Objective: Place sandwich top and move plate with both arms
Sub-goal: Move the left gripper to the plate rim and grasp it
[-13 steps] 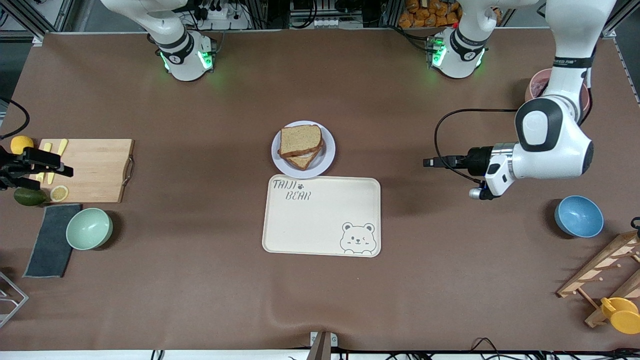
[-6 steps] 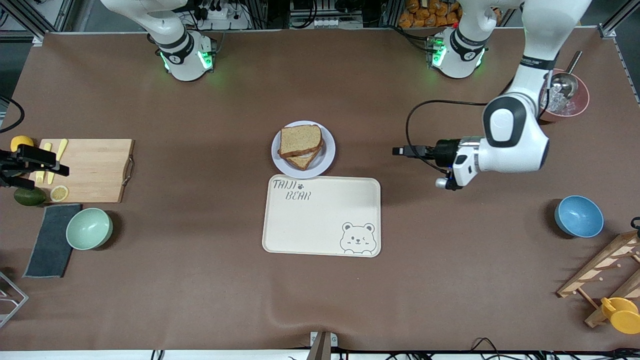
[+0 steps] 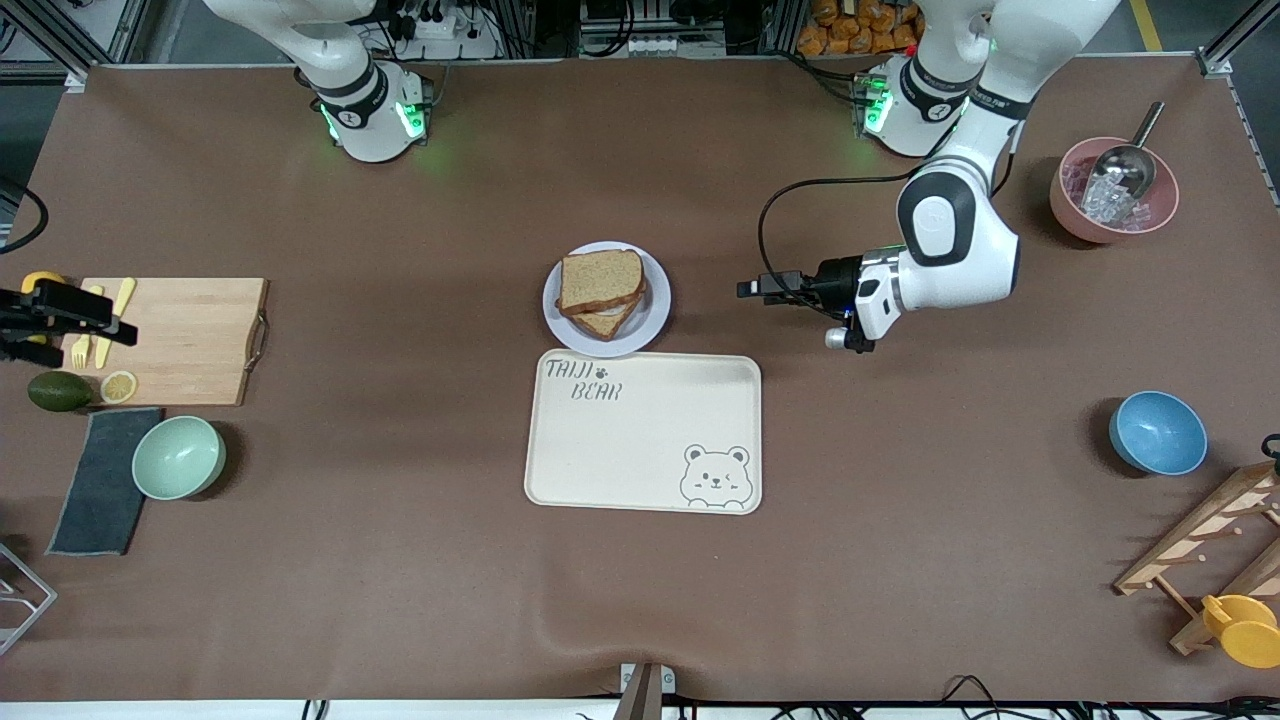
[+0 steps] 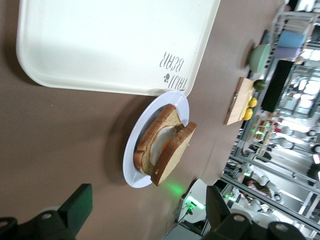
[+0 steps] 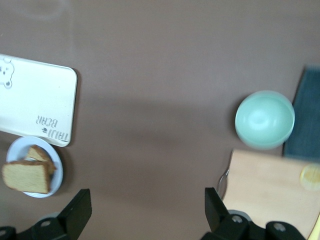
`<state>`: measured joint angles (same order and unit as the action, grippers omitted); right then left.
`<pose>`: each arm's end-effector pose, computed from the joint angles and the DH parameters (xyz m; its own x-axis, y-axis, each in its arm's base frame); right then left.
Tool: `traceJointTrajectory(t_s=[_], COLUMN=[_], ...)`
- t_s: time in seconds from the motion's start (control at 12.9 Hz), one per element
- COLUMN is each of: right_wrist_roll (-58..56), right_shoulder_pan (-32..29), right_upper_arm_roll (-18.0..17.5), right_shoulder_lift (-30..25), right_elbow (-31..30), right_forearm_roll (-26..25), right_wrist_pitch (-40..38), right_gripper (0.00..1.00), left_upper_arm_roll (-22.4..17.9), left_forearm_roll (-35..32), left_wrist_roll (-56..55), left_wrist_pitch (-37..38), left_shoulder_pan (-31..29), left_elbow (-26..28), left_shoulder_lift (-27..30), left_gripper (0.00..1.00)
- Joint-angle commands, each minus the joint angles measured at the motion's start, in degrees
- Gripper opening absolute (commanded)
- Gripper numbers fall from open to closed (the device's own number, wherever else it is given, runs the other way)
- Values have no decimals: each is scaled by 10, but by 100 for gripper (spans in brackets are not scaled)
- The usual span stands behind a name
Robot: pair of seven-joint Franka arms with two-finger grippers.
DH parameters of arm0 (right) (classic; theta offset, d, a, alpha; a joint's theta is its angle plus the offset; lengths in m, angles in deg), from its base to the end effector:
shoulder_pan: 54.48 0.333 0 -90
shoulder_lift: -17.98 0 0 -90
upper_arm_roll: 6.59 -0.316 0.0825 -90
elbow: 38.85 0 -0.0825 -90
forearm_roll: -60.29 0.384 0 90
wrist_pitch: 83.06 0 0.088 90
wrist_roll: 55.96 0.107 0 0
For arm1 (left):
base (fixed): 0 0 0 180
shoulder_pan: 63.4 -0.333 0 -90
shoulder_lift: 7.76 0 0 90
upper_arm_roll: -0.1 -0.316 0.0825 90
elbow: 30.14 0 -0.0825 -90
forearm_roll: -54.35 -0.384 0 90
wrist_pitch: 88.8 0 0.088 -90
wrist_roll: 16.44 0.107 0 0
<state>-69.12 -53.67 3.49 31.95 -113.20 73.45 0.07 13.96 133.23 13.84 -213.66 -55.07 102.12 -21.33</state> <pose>0.6131 -0.0584 0.6029 0.9949 0.0926 -0.0402 0.0828 -0.9762 -0.2006 0.4558 -0.2278 0.2406 0.9626 0.0158 -0.2704 0.2373 -0.5304 0.8138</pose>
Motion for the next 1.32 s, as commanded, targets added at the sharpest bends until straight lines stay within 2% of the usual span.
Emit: traceJointTrajectory(t_s=[0.0,0.23,0.31,0.47,0.54,0.7,0.85,0.93,1.09,1.24], right_wrist_roll=[79,92,104,104,109,112,112,113,113,114], right_shoulder_pan=[-18,-26,-24,-22,-23,-23,-19,-18,-15,-15], right_upper_arm_roll=[-42,-63,-63,-69,-72,-72,-80,-81,-81,-81], right_shoulder_lift=[-37,-77,-93,-139,-153,-149,-147,-145,-143,-144], right_elbow=[-6,-46,-76,-168,-199,-203,-195,-194,-194,-193], right_forearm_roll=[-55,-95,-96,-97,-98,-100,-142,-141,-142,-141], right_wrist_pitch=[-45,-29,-14,80,97,99,99,99,98,96], right_gripper=[100,100,100,100,100,100,100,100,100,100], left_upper_arm_roll=[1,1,1,1,1,1,1,1,1,0], left_forearm_roll=[65,170,189,231,239,241,248,251,253,276], left_wrist_roll=[28,75,118,172,187,195,196,204,223,225], left_wrist_pitch=[-15,-60,-59,-61,-64,-68,-70,-72,-76,-77], left_shoulder_pan=[26,70,73,87,91,92,100,101,102,120], left_elbow=[3,-2,-3,-1,1,-2,-14,-17,-28,-38], left_shoulder_lift=[-7,-37,-53,-75,-82,-96,-112,-122,-144,-157], left_gripper=[100,100,100,100,100,100,100,100,93,94])
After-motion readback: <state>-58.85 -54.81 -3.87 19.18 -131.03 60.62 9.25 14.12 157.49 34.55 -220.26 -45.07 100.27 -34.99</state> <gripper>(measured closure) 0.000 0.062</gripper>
